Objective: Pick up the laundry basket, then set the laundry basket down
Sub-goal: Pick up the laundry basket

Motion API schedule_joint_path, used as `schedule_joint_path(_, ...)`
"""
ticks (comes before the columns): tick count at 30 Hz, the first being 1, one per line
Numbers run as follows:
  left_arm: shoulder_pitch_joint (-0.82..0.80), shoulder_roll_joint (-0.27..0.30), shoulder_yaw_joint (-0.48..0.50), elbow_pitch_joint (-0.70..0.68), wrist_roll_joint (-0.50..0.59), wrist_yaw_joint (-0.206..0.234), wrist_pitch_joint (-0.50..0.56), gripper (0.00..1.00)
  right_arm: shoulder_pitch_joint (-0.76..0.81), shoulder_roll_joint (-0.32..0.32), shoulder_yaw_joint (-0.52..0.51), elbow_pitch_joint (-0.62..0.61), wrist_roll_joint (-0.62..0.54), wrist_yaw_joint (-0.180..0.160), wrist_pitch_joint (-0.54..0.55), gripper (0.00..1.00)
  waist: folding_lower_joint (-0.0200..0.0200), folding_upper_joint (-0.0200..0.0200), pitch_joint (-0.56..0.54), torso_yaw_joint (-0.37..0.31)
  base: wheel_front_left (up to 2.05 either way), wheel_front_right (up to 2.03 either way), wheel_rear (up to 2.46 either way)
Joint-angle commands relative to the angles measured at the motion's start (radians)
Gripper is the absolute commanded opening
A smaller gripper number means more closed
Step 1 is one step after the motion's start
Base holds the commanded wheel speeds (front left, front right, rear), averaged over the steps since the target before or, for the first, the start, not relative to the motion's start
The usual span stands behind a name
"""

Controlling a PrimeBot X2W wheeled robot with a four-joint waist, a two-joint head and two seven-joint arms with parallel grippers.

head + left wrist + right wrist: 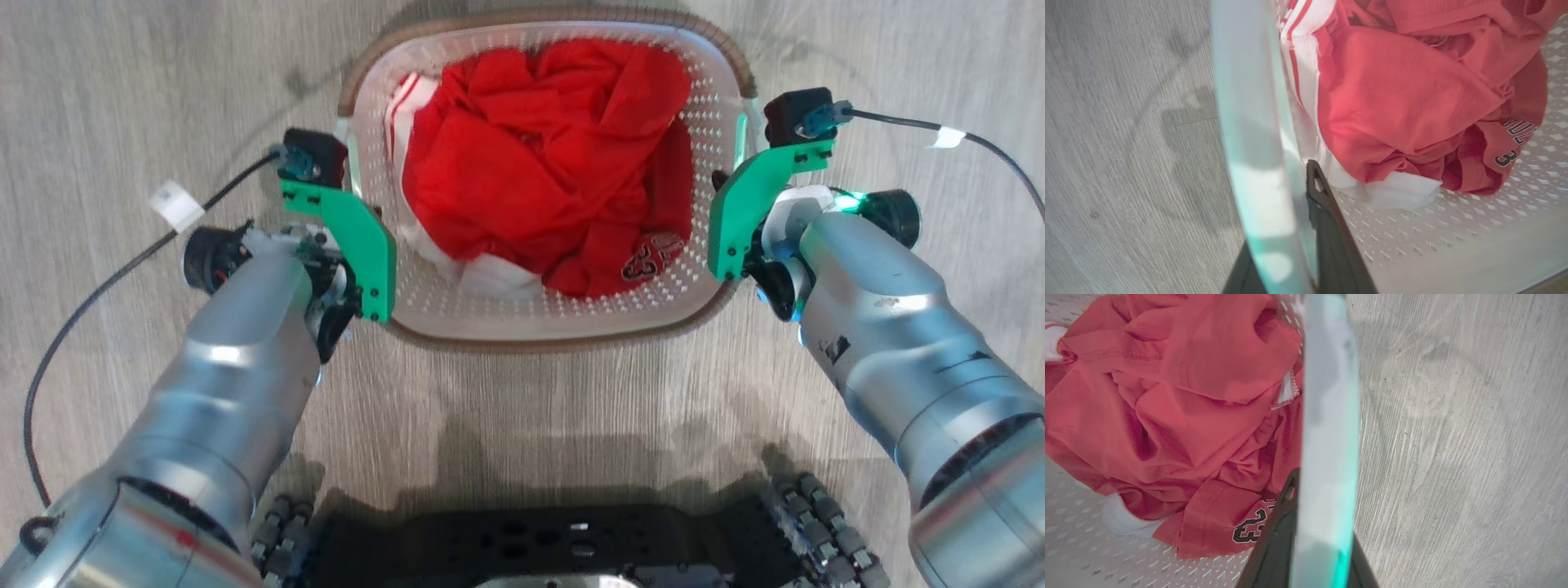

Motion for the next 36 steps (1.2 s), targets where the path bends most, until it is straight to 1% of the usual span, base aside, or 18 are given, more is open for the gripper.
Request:
schedule_joint_path(1,0.047,0.031,-0.015,-0.023,-0.007,-0.007,0.011,0.00,0.049,0.018,0.020,-0.015,0.004,0.002,0.010,0.00,0.0000,0.0000,-0.035,-0.004,0.00,0.00,0.00)
schedule_joint_path(3,0.054,0.035,-0.028,-0.030,-0.016,-0.007,0.019,0.00,0.054,0.018,0.024,-0.015,0.009,0.002,0.023,0.00,0.0000,0.0000,-0.049,-0.005,0.00,0.00,0.00)
schedule_joint_path(7,0.081,0.044,-0.080,-0.060,-0.062,-0.007,0.066,0.00,0.075,0.018,0.041,-0.010,0.024,0.002,0.078,0.00,0.0000,0.0000,-0.113,-0.005,0.00,0.00,0.00)
schedule_joint_path(11,0.123,0.058,-0.162,-0.107,-0.118,-0.007,0.120,0.00,0.117,0.018,0.058,-0.008,0.052,0.002,0.149,0.00,0.0000,0.0000,-0.215,-0.005,0.00,0.00,0.00)
schedule_joint_path(19,0.199,0.082,-0.269,-0.152,-0.240,-0.007,0.203,0.00,0.199,0.018,0.087,-0.013,0.097,0.002,0.256,0.00,0.0000,0.0000,-0.401,-0.008,0.00,0.00,0.00)
schedule_joint_path(24,0.245,0.094,-0.328,-0.158,-0.301,-0.007,0.254,0.00,0.258,0.018,0.106,-0.026,0.124,0.002,0.295,0.00,0.0000,0.0000,-0.522,-0.011,0.00,0.00,0.00)
schedule_joint_path(30,0.292,0.097,-0.367,-0.154,-0.360,-0.007,0.252,0.00,0.333,0.018,0.127,-0.040,0.156,0.002,0.324,0.00,0.0000,0.0000,-0.659,-0.006,0.00,0.00,0.00)
schedule_joint_path(36,0.328,0.107,-0.409,-0.164,-0.404,-0.007,0.282,0.00,0.382,0.018,0.134,-0.056,0.197,0.002,0.337,0.00,0.0000,0.0000,-0.761,0.004,0.00,0.00,0.00)
